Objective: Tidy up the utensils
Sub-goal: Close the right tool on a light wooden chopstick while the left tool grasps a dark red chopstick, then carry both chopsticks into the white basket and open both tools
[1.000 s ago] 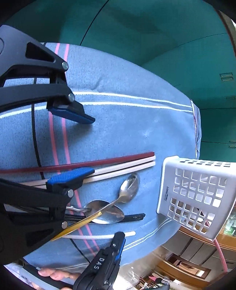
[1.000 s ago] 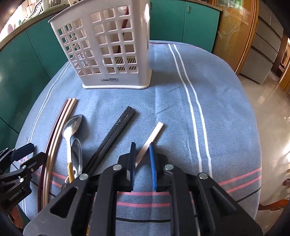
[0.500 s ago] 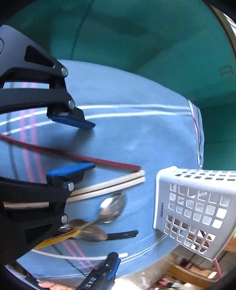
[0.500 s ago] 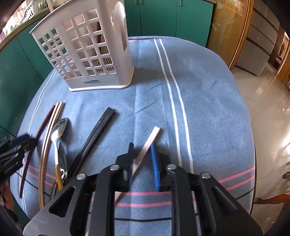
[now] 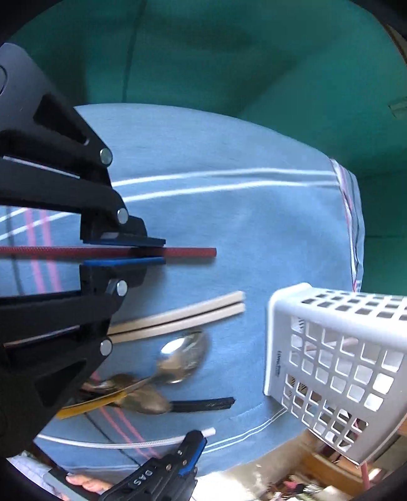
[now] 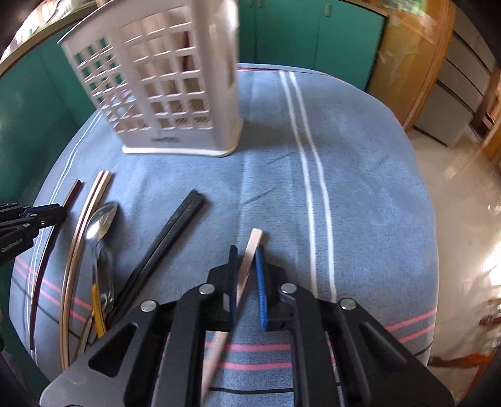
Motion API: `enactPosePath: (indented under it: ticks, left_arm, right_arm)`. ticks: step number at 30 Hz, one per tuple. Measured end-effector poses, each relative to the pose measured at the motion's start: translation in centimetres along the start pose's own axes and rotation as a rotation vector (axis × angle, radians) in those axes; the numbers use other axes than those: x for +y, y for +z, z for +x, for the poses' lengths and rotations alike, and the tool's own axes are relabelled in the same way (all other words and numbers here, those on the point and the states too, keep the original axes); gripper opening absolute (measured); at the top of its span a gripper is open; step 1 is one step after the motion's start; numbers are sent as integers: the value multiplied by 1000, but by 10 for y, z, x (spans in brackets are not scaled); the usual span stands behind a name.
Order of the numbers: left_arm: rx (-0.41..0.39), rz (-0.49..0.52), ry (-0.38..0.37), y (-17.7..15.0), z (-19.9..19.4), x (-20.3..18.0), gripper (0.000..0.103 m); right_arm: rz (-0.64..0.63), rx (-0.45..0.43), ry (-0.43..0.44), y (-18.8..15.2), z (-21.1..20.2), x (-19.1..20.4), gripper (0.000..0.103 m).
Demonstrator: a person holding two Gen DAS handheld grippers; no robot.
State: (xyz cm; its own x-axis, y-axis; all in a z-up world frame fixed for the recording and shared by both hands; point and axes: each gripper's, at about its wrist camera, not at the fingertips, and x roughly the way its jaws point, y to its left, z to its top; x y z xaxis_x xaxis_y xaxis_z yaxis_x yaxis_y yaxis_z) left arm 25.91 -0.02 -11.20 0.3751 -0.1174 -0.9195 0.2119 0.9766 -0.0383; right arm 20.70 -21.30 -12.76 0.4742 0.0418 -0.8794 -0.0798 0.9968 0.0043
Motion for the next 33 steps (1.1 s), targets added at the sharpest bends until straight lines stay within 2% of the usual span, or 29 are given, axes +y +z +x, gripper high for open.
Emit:
enactPosePath:
  ticks: [3, 5, 6, 7, 9, 10, 12, 13, 14, 15, 16, 18, 20, 22, 28, 33]
  left_arm:
    - [-5, -26, -12, -8, -3, 5, 7]
    - [9, -5, 10, -3, -1, 2, 9]
    - [16, 13, 24, 0, 0, -2, 14]
    - [26, 40, 41, 5, 3, -7, 23]
    - [41, 71, 77, 13, 6, -13, 34]
    - [48, 76, 80, 17, 8, -15, 34]
    - [54, 89, 68, 19, 8, -15, 31]
    - [55, 88, 50, 19, 8, -14, 24]
    - [52, 86, 28, 18, 7, -13, 23]
    - [48, 82, 27, 17, 5, -13, 11]
    - [45, 75, 21, 18, 5, -12, 6]
    - [31, 47, -9, 20, 6, -9, 6]
    - [-13, 31, -18, 22, 3, -4, 6]
    - [-71, 10, -35, 19, -17, -3, 6]
    - [-327, -5, -42, 5, -117, -7, 6]
    - [-526, -19, -42, -12, -183, -10, 6]
  right_arm:
    - [-30, 27, -16, 5, 2, 3, 10]
    - [-45, 41, -52, 9, 3, 6, 21]
    - [-56, 50, -79, 12, 5, 8, 25]
    - [-59, 54, -86, 14, 6, 9, 27]
    - [-42, 71, -84, 19, 9, 7, 28]
    - [-25, 79, -76, 20, 10, 6, 27]
    - [11, 94, -19, 23, 13, 1, 20]
    - [20, 95, -1, 24, 13, 0, 11]
    - [26, 95, -1, 25, 13, -1, 9]
    - [28, 91, 2, 26, 14, -1, 9]
    - [30, 89, 11, 27, 14, -1, 8]
    - [41, 69, 45, 28, 9, -2, 7]
    - [45, 24, 54, 26, -10, 0, 7]
    - [43, -36, 62, 26, -34, 1, 7]
    - [34, -233, 106, 21, -122, -2, 7]
    - [34, -362, 133, 8, -180, -4, 7]
